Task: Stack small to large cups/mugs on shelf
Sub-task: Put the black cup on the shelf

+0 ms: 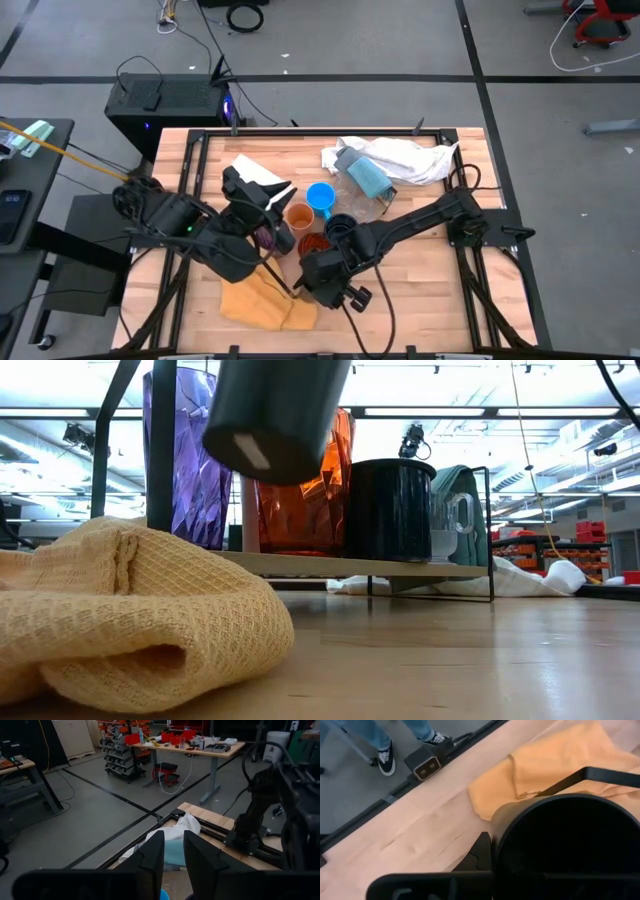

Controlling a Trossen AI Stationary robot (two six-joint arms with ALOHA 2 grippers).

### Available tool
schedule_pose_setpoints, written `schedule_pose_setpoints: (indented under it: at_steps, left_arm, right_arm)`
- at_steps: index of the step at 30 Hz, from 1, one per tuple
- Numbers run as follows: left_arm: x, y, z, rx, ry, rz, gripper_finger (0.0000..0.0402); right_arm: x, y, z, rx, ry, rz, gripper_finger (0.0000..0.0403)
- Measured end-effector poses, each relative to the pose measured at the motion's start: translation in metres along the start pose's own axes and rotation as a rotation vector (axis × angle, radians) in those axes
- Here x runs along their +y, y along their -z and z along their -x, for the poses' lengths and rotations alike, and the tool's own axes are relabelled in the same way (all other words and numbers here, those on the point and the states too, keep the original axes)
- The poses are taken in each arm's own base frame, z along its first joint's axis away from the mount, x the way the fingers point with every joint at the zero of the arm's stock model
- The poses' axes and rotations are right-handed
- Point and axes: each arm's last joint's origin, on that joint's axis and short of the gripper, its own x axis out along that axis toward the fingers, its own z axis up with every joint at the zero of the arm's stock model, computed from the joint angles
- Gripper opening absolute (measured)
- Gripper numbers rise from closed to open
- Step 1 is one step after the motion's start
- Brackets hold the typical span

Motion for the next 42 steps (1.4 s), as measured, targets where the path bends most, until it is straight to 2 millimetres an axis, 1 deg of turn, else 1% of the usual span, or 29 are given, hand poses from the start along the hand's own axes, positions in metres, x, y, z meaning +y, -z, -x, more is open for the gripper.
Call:
schedule_pose_setpoints:
  at_steps: [7,10,12,15,18,21,24,32,42]
  left_arm:
    - [0.007,-0.007,0.004,-0.011,0.011,-0.019,0.0084]
    - [0.011,-0.012,0.009,-0.054,-0.021,-0.048,0.0087]
    - [0.02,-0.018,0.013,-0.081,-0.048,-0.056,0.0087]
    - [0.035,-0.026,0.022,-0.123,-0.089,-0.018,0.0083]
    - [0.047,-0.032,0.033,-0.148,-0.093,0.011,0.0077]
    - [0.053,-0.035,0.041,-0.162,-0.088,0.025,0.0073]
    - [0.055,-0.035,0.046,-0.171,-0.083,0.027,0.0071]
    - [0.055,-0.035,0.049,-0.176,-0.084,0.025,0.008]
    - [0.055,-0.034,0.049,-0.176,-0.084,0.022,0.0071]
  right_arm:
    - [-0.006,0.002,-0.012,0.014,-0.002,-0.004,0.0]
    - [-0.009,0.003,-0.013,0.015,0.0,-0.01,0.0]
    - [-0.011,0.004,-0.013,0.012,0.004,-0.012,0.0]
    - [-0.014,0.005,-0.012,0.012,0.012,-0.017,0.0]
    - [-0.015,0.006,-0.012,0.011,0.018,-0.019,0.0]
    - [-0.017,0.005,-0.012,-0.001,0.026,-0.018,0.0]
    - [-0.02,0.005,-0.011,-0.017,0.038,-0.016,0.0]
    - [-0.029,0.007,-0.012,-0.022,0.058,-0.012,0.0]
    - [-0.033,0.01,-0.034,0.003,0.044,-0.018,0.0]
